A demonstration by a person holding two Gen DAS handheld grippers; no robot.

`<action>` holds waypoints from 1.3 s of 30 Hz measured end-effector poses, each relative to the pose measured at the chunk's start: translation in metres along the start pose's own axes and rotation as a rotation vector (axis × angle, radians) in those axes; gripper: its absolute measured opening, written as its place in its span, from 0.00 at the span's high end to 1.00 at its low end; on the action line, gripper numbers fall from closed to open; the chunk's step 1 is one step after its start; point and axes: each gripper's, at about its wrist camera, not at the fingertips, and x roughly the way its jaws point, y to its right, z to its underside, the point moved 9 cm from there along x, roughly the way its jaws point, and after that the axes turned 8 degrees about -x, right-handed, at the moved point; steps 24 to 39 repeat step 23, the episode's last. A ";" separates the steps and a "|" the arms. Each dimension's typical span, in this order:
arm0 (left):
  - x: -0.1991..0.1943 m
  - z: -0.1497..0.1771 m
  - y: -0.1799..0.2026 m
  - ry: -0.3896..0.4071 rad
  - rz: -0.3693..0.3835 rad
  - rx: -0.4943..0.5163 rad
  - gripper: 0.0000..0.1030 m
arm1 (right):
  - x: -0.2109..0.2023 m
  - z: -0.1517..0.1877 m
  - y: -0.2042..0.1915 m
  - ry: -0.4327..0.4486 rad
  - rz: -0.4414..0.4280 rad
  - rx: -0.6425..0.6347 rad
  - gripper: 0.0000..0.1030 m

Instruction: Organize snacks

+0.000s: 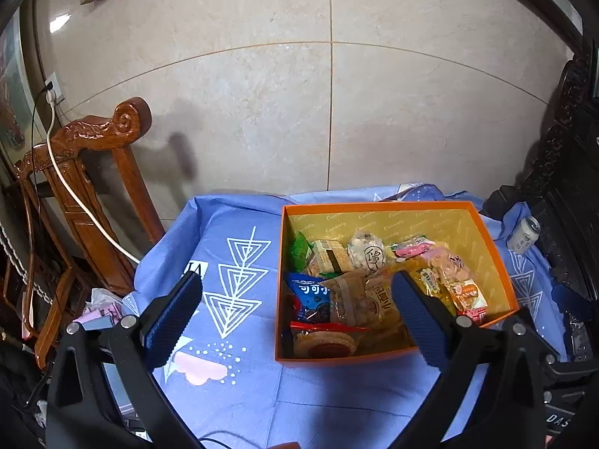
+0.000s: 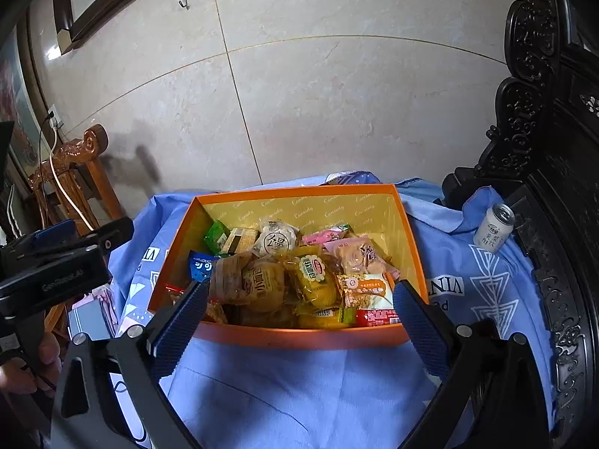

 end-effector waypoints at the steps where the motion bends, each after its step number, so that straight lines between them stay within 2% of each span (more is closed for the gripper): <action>1: -0.001 0.000 0.000 0.000 0.003 -0.003 0.04 | -0.001 0.000 -0.001 0.002 0.001 -0.003 0.03; 11: -0.007 0.004 -0.004 -0.014 0.036 -0.028 0.04 | -0.008 0.001 -0.007 0.007 0.012 -0.022 0.03; 39: -0.007 0.009 -0.004 -0.029 0.027 -0.026 0.04 | -0.012 0.004 -0.004 0.006 0.025 -0.021 0.03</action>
